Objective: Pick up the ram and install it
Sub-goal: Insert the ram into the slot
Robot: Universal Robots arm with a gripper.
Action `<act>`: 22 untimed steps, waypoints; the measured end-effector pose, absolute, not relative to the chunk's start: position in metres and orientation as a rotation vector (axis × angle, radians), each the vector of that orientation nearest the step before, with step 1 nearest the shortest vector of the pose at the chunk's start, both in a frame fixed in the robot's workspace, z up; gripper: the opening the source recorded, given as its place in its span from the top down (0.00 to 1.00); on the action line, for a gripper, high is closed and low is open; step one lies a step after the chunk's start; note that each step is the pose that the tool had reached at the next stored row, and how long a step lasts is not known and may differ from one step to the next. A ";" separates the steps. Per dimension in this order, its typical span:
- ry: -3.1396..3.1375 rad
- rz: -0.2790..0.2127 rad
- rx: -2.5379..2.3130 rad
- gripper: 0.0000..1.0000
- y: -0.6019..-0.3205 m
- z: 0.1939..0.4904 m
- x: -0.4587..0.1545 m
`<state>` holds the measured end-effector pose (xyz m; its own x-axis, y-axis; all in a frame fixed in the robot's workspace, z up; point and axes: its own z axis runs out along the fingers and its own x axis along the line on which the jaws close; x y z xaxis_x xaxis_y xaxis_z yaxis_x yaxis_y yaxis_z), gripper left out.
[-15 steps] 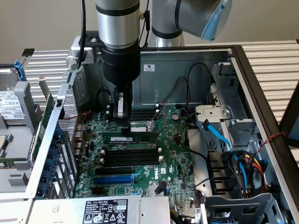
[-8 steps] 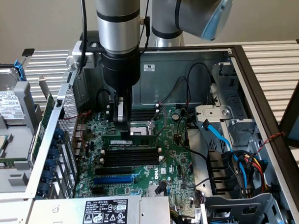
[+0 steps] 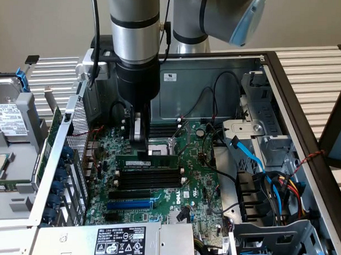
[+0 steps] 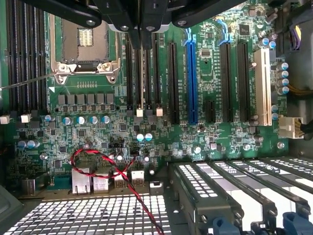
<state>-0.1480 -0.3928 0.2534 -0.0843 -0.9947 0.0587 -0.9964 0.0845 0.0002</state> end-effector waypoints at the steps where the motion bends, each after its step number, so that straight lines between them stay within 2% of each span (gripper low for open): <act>1: -2.281 0.061 2.096 0.88 -0.394 0.253 -0.148; 22: -2.258 0.062 2.121 0.88 -0.401 0.253 -0.148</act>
